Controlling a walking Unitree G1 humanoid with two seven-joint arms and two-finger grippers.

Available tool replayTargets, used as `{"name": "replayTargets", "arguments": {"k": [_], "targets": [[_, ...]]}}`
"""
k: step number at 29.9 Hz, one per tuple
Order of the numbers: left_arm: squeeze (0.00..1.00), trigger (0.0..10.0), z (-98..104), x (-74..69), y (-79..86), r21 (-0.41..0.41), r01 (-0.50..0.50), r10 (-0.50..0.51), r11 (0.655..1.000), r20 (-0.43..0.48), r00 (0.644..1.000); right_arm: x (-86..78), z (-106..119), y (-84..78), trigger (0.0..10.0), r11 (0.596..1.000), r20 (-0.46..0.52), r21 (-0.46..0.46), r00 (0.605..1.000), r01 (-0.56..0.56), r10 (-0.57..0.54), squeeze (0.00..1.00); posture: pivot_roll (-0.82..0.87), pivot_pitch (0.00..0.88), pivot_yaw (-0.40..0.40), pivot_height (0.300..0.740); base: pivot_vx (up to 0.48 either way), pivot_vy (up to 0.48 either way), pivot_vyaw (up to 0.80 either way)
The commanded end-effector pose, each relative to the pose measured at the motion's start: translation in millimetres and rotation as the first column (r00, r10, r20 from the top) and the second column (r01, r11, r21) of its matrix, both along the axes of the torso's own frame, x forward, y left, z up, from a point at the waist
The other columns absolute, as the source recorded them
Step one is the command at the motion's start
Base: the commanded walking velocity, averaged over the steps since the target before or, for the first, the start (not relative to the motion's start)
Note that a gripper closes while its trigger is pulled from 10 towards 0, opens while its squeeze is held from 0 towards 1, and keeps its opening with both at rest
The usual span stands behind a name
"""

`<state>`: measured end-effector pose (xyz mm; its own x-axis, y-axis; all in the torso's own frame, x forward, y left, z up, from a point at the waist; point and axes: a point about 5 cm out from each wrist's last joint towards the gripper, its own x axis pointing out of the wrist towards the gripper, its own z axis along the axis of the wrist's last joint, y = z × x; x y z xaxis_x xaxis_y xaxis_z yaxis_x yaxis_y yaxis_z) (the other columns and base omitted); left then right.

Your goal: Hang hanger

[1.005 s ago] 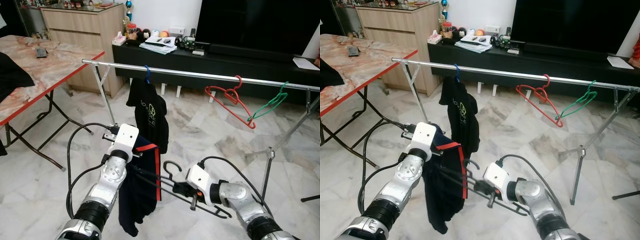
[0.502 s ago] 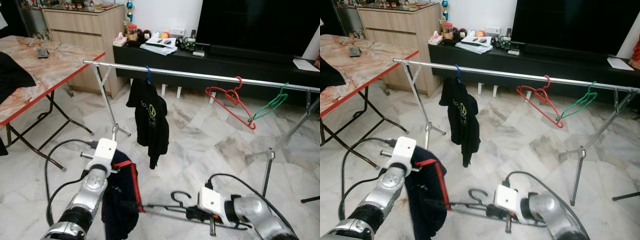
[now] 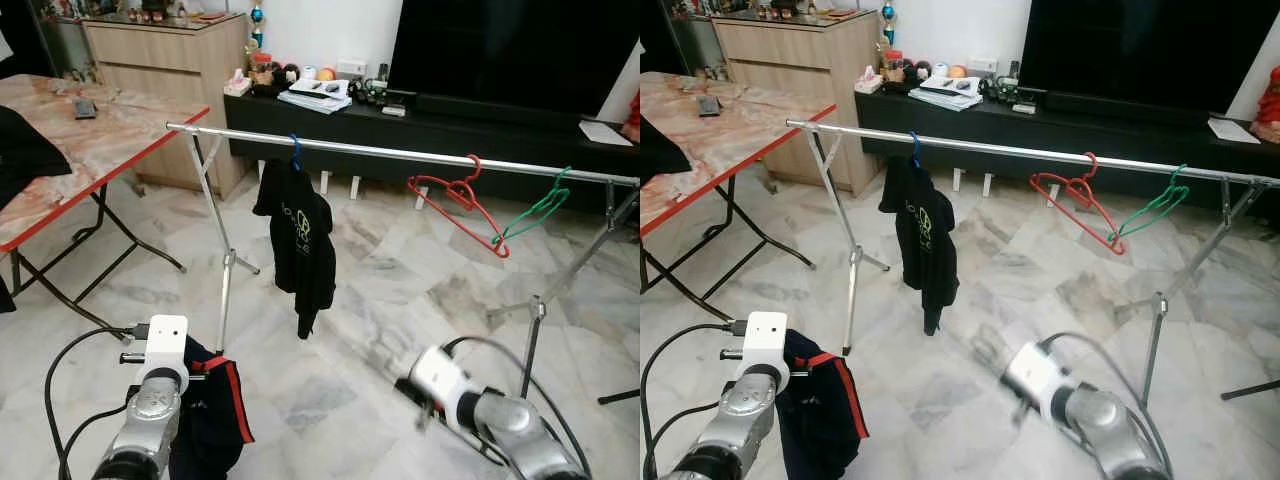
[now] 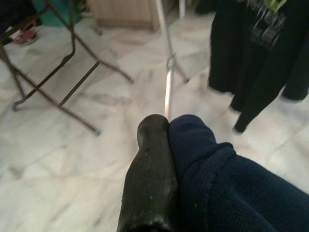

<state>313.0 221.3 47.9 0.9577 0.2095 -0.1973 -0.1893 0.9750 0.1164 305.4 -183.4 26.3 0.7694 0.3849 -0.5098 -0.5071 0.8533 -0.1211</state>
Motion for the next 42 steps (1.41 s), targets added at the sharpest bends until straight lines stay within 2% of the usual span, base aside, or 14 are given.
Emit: {"name": "replayTargets", "arguments": {"k": [1, 8, 10, 11, 12, 15, 16, 18, 21, 22, 24, 33, 37, 42], "targets": [[0.0, 10.0, 14, 5.3, -4.0, -0.051, 0.028, -0.023, 0.998, 0.097, 0.995, -6.9, -14, 0.5, 10.0, 0.991, -0.058, 0.044, 0.991, 0.127, -0.125, 0.0, 0.06, 0.0, 0.005, 0.74, 0.0, 0.0, 0.0], [0.0, 10.0, 33, 6.6, -13.4, -0.117, 0.087, -0.06, 0.989, 0.216, 0.975, -27.9, -44, 2.1, 10.0, 0.913, -0.159, 0.097, 0.912, 0.395, -0.378, 0.0, 0.06, 0.0, 0.011, 0.74, 0.0, 0.0, 0.0], [0.0, 10.0, 41, 6.6, -16.7, -0.142, 0.104, -0.065, 0.984, 0.255, 0.965, -45.7, -61, -3.4, 10.0, 0.861, -0.229, 0.068, 0.848, 0.504, -0.478, 0.0, 0.07, 0.0, 0.022, 0.74, 0.0, 0.0, 0.0], [0.0, 10.0, 41, 6.6, -16.7, -0.142, 0.104, -0.065, 0.984, 0.255, 0.965, -45.7, -61, -3.4, 10.0, 0.861, -0.229, 0.068, 0.848, 0.504, -0.478, 0.0, 0.07, 0.0, 0.022, 0.74, 0.0, 0.0, 0.0], [0.0, 10.0, 45, 6.3, -18.6, -0.156, 0.117, -0.071, 0.981, 0.272, 0.96, -60.8, -73, -6.9, 10.0, 0.825, -0.279, 0.025, 0.796, 0.565, -0.537, 0.0, 0.07, 0.0, 0.029, 0.74, 0.0, 0.0, 0.0], [0.0, 10.0, 46, 5.8, -21.0, -0.166, 0.132, -0.081, 0.977, 0.282, 0.956, -74.6, -83, -9.2, 10.0, 0.807, -0.308, -0.025, 0.764, 0.59, -0.567, 0.0, 0.07, 0.0, 0.037, 0.74, 0.0, 0.0, 0.0], [0.0, 10.0, 49, 5.4, -26.3, -0.179, 0.159, -0.102, 0.971, 0.29, 0.951, -93.2, -94, -12.3, 10.0, 0.767, -0.351, -0.053, 0.707, 0.639, -0.613, 0.0, 0.08, 0.0, 0.045, 0.74, 0.0, 0.0, 0.0], [0.0, 10.0, 50, 4.8, -28.6, -0.19, 0.174, -0.113, 0.966, 0.295, 0.949, -101.4, -98, -13.4, 10.0, 0.747, -0.363, -0.059, 0.683, 0.662, -0.634, 0.0, 0.07, 0.0, 0.053, 0.74, 0.0, 0.0, 0.0], [0.0, 10.0, 50, 3.2, -29.0, -0.192, 0.179, -0.118, 0.965, 0.291, 0.949, -105.2, -100, -14.0, 10.0, 0.749, -0.359, -0.077, 0.682, 0.659, -0.637, 0.0, 0.07, 0.0, 0.059, 0.74, 0.0, 0.0, 0.0], [0.0, 10.0, 48, 2.0, -30.1, -0.194, 0.185, -0.126, 0.963, 0.281, 0.951, -106.3, -100, -17.6, 10.0, 0.796, -0.305, -0.149, 0.739, 0.586, -0.601, 0.0, 0.05, 0.0, 0.067, 0.74, 0.0, 0.0, 0.0], [0.0, 10.0, 47, 0.4, -30.9, -0.198, 0.189, -0.132, 0.962, 0.272, 0.953, -102.6, -96, -21.4, 10.0, 0.814, -0.249, -0.181, 0.775, 0.552, -0.581, 0.0, 0.04, 0.0, 0.071, 0.74, 0.0, 0.0, 0.0], [0.0, 10.0, 47, -1.8, -32.8, -0.193, 0.201, -0.146, 0.96, 0.266, 0.953, -79.4, -80, -28.0, 10.0, 0.783, -0.148, -0.117, 0.769, 0.612, -0.623, 0.0, 0.05, 0.0, 0.07, 0.74, 0.0, 0.0, 0.0], [0.0, 10.0, 52, -3.7, -31.1, -0.205, 0.203, -0.14, 0.957, 0.284, 0.948, -86.3, -84, -30.1, 10.0, 0.799, -0.186, -0.093, 0.778, 0.594, -0.6, 0.0, 0.06, 0.0, 0.07, 0.74, 0.0, 0.0, 0.0], [0.0, 10.0, 56, -2.7, -33.4, -0.167, 0.231, -0.18, 0.959, 0.276, 0.944, -109.5, -96, -40.4, 10.0, 0.769, -0.277, -0.115, 0.724, 0.628, -0.632, 0.0, 0.06, 0.0, 0.078, 0.74, 0.0, 0.0, 0.0]]}}
